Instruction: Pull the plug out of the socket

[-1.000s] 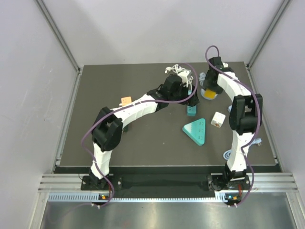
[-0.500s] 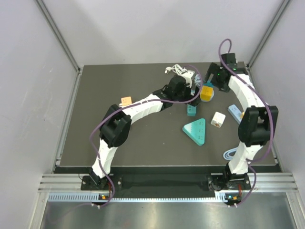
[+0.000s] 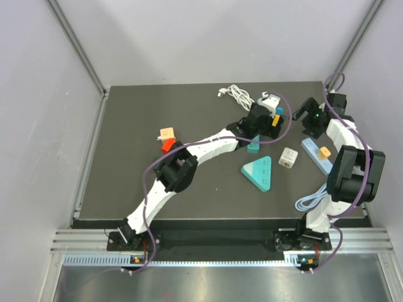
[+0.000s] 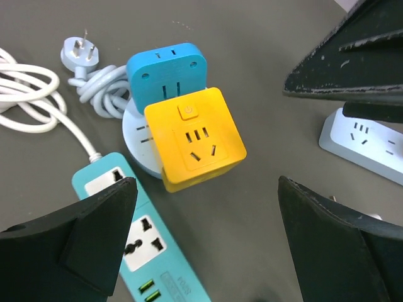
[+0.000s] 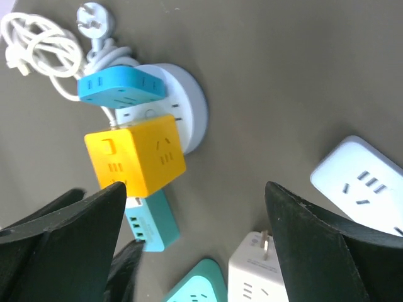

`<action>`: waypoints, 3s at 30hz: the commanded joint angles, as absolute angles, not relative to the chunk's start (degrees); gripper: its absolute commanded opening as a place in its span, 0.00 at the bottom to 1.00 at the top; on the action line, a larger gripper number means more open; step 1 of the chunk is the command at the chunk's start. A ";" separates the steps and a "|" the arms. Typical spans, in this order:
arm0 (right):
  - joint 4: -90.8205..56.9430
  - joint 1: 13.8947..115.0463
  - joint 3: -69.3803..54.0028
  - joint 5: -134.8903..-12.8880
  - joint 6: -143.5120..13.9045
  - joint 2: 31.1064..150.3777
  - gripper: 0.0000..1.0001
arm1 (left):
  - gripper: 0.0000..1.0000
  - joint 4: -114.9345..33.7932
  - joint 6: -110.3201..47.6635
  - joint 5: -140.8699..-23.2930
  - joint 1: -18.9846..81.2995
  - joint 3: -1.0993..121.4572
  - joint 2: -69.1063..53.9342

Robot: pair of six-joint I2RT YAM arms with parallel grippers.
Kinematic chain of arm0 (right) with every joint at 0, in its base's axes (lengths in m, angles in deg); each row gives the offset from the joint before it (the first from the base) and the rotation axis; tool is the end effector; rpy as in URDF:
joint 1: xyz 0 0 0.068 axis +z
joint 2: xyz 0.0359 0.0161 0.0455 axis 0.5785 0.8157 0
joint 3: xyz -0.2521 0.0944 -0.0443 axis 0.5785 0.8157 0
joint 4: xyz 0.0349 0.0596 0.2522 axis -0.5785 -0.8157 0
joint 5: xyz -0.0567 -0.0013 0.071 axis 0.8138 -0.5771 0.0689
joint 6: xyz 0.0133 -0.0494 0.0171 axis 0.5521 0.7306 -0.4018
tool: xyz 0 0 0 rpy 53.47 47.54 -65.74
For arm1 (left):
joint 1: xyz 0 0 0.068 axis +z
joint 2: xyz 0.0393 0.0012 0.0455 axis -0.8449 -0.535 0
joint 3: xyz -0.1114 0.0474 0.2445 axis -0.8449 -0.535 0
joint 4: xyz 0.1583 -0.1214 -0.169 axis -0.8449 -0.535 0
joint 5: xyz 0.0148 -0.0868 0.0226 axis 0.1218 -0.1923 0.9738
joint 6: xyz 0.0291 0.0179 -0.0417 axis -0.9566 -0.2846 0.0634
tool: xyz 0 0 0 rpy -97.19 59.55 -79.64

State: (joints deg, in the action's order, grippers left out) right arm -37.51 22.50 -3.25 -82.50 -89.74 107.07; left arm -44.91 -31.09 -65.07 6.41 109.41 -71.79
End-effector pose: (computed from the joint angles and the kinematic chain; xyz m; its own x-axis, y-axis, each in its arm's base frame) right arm 0.3664 -0.0733 0.2413 -0.5949 0.6539 -0.4675 0.4020 0.7457 0.5314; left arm 0.3640 -0.4450 0.2269 -0.3536 0.1172 -0.9280 0.6223 0.7702 -0.1399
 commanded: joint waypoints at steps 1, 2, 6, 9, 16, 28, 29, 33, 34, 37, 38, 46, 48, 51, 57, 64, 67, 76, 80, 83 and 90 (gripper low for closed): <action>-29.62 21.81 -2.98 -86.64 -89.46 107.04 0.90 | 0.98 -39.34 -33.06 -62.13 6.33 113.08 -73.85; -29.53 21.46 -2.72 -86.64 -89.28 107.48 0.90 | 0.98 -38.90 -32.89 -62.04 6.15 113.51 -74.47; -28.21 21.02 -2.02 -87.51 -89.54 108.62 0.89 | 0.97 -37.93 -31.92 -61.43 5.80 116.67 -78.41; -27.33 21.02 -1.84 -88.22 -89.80 109.15 0.88 | 0.95 -36.97 -32.18 -59.23 5.36 118.96 -80.53; -25.57 20.93 -0.96 -88.92 -90.16 110.38 0.86 | 0.93 -34.41 -32.45 -58.26 4.83 121.51 -83.70; -21.09 20.84 1.32 -92.79 -91.47 115.39 0.69 | 0.42 -31.95 -31.05 -59.67 5.36 122.57 -84.41; -20.48 20.75 1.59 -92.97 -91.65 115.92 0.66 | 0.36 -32.04 -30.87 -59.93 5.62 122.74 -84.41; -18.90 20.84 1.67 -94.55 -91.74 117.33 0.63 | 0.16 -33.36 -29.82 -61.16 6.06 123.10 -83.97; -18.02 20.84 1.94 -94.98 -92.26 117.41 0.63 | 0.13 -33.62 -29.64 -61.86 6.07 123.01 -83.88; -16.78 20.84 2.03 -95.78 -93.14 118.12 0.53 | 0.00 -34.41 -29.46 -62.83 6.15 123.01 -83.18; -16.78 20.84 1.77 -95.87 -93.23 118.55 0.50 | 0.00 -34.85 -29.55 -63.36 6.15 122.92 -83.00; -12.48 20.84 1.50 -97.80 -93.06 120.93 0.59 | 0.00 -34.06 -26.57 -65.82 6.76 118.18 -78.00; -12.13 20.84 1.59 -98.06 -93.23 121.63 0.59 | 0.00 -33.89 -23.94 -66.96 7.12 117.39 -76.94; -10.02 20.84 2.38 -98.50 -93.58 122.07 0.57 | 0.00 -33.36 -20.16 -68.97 7.82 116.25 -75.80; -5.45 20.75 3.78 -98.94 -93.93 121.90 0.56 | 0.00 -31.51 -15.49 -71.88 8.88 113.96 -73.68; 1.93 20.58 5.19 -100.79 -97.18 122.25 0.55 | 0.00 -29.85 -11.01 -76.19 9.84 112.11 -73.24; 6.22 20.49 6.77 -101.75 -98.85 122.25 0.55 | 0.00 -28.88 -8.64 -77.51 10.28 111.50 -73.24; 12.04 20.40 8.44 -103.52 -102.02 123.83 0.35 | 0.00 -27.82 -5.99 -78.74 10.55 111.41 -73.68; 9.42 20.58 8.01 -100.19 -100.45 123.48 0.00 | 0.00 -27.65 -5.47 -78.39 10.55 111.23 -73.77; 4.33 21.19 8.18 -93.71 -97.55 122.08 0.00 | 0.00 -27.04 -4.76 -76.20 10.55 110.53 -72.98; -11.65 24.27 6.69 -74.70 -90.43 117.94 0.00 | 0.00 -27.45 -14.05 -65.92 8.36 112.01 -70.08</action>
State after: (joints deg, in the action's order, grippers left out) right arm 0.78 23.86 7.85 -92.47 -97.47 118.94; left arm -32.26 -8.25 -71.01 10.30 108.43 -77.89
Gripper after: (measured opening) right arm 0.246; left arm 0.679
